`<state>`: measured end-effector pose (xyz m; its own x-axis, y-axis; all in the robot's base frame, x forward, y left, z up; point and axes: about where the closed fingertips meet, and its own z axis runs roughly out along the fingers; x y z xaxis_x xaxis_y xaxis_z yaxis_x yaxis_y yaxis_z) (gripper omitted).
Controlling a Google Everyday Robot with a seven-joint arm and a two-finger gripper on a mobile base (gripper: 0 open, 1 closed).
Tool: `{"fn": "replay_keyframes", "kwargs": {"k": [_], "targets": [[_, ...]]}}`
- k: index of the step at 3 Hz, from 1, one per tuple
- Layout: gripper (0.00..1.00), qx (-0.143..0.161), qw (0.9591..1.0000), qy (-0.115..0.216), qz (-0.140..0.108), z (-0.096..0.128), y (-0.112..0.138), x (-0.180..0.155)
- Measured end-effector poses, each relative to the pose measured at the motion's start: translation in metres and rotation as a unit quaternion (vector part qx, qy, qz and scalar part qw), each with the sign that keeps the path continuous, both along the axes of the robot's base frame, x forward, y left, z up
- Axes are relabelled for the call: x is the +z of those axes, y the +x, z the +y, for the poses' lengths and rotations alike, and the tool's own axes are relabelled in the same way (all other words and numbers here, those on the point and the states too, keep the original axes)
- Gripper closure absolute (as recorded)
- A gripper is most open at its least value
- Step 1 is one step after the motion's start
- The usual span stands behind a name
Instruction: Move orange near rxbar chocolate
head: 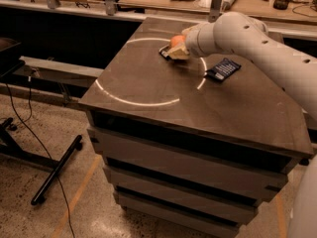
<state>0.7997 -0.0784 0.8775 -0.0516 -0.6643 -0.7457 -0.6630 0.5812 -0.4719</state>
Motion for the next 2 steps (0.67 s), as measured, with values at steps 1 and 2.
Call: {"fn": "replay_keyframes", "kwargs": {"k": [1,2], "targets": [[0.00,0.001,1.0000,0.002,-0.004,0.0001,0.0017,-0.0008],[0.00,0.001,1.0000,0.003,-0.005,-0.0003,0.0020,-0.0008]]}}
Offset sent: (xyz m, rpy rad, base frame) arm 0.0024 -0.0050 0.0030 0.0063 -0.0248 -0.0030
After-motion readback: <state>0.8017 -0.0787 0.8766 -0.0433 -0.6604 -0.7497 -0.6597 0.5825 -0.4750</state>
